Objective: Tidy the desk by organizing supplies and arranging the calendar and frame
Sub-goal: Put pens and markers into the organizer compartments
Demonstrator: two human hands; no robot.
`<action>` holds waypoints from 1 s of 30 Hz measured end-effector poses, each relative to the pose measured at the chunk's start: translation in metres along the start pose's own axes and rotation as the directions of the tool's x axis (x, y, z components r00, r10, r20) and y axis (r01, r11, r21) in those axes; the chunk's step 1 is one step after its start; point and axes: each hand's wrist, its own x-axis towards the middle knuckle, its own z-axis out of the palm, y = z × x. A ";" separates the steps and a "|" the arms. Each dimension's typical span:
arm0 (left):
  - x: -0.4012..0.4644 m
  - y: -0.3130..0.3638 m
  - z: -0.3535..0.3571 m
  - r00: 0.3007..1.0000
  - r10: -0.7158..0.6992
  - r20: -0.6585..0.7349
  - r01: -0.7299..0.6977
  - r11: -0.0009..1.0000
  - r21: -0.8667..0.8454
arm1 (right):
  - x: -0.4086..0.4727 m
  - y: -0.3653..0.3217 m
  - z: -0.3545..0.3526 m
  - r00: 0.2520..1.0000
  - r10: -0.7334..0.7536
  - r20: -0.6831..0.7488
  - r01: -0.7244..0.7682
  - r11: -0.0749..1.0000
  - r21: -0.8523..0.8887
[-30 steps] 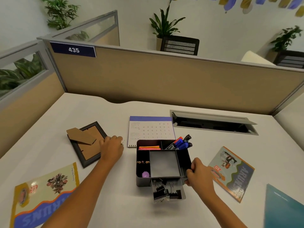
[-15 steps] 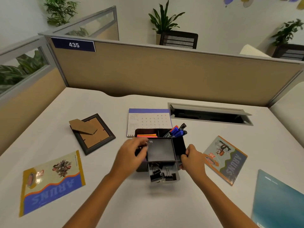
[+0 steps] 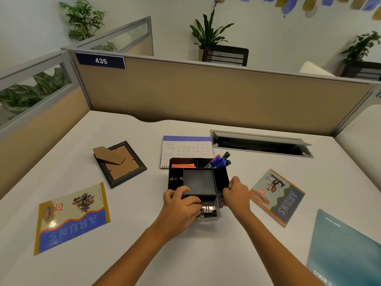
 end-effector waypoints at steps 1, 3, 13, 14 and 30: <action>-0.002 0.001 0.000 1.000 -0.017 -0.009 0.018 1.000 0.009 | 0.000 0.000 0.000 1.000 0.001 0.002 -0.001 1.000 0.000; -0.004 0.002 -0.001 0.999 -0.052 0.010 0.051 0.998 0.026 | -0.001 -0.001 0.000 1.000 -0.003 0.003 0.003 1.000 0.001; -0.007 -0.001 0.010 0.994 -0.086 0.068 0.077 0.990 0.117 | -0.002 0.000 -0.002 1.000 0.016 0.017 -0.016 1.000 -0.003; -0.005 0.000 0.011 0.995 -0.094 0.044 0.089 0.990 0.113 | -0.002 0.000 -0.002 1.000 0.018 0.018 -0.018 1.000 0.000; 0.025 0.004 0.016 0.971 -0.229 -0.075 0.233 0.971 0.054 | 0.002 -0.002 -0.006 0.992 0.065 0.105 -0.068 0.997 0.024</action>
